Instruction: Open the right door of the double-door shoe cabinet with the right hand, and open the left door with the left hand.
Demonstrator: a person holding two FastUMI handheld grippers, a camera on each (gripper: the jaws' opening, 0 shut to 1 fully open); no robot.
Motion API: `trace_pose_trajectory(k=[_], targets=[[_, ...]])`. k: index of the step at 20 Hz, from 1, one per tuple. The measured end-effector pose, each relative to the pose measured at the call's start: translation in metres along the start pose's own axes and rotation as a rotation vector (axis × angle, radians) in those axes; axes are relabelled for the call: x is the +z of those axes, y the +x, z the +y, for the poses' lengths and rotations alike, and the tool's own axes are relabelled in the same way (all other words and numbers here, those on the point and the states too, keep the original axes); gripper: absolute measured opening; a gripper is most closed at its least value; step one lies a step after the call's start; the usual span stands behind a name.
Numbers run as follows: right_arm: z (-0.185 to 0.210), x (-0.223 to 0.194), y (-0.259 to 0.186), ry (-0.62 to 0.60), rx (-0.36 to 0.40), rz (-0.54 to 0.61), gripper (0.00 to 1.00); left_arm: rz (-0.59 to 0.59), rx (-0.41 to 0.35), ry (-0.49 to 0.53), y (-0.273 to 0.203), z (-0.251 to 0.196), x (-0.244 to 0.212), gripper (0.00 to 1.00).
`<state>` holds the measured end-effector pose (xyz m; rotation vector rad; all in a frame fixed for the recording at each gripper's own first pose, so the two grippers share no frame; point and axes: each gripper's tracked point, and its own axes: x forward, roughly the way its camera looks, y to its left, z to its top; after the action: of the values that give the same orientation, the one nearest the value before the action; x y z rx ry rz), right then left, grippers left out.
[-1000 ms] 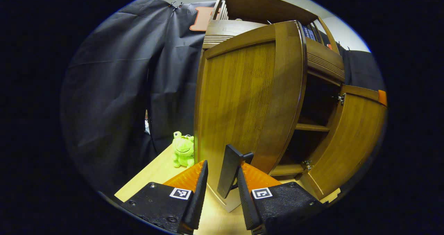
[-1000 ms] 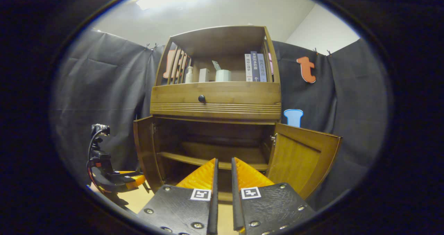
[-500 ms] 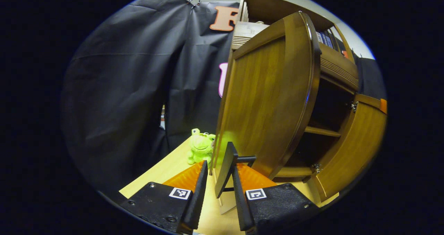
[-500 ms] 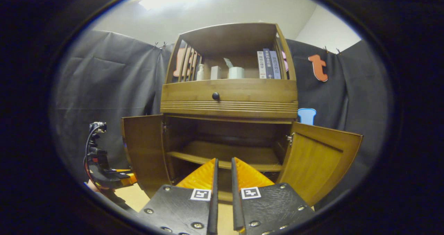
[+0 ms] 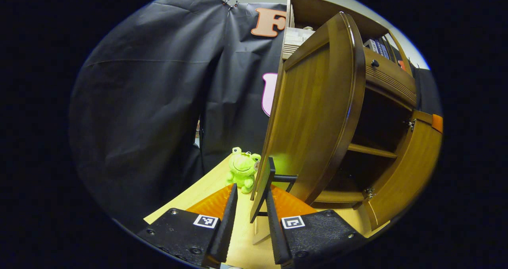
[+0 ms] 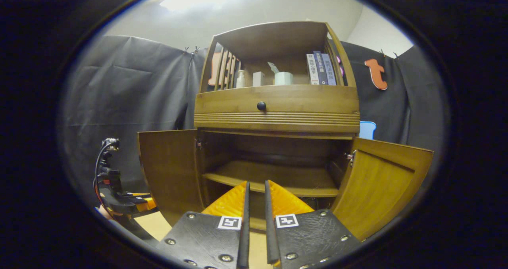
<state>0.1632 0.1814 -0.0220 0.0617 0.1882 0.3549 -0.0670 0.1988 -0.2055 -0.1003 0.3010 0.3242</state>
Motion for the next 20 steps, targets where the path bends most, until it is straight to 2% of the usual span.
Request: trace_pose_trajectory(k=[5, 12, 20], targets=[[0.006, -0.003, 0.007, 0.015, 0.029, 0.004, 0.17, -0.017, -0.007, 0.013, -0.009, 0.000, 0.005, 0.44], [0.011, -0.008, 0.007, 0.028, 0.062, 0.016, 0.17, -0.022, 0.055, 0.007, -0.022, 0.017, 0.007, 0.44], [0.003, -0.011, 0.001, 0.051, 0.056, 0.023, 0.17, -0.051, 0.107, -0.008, -0.036, 0.025, 0.015, 0.44]])
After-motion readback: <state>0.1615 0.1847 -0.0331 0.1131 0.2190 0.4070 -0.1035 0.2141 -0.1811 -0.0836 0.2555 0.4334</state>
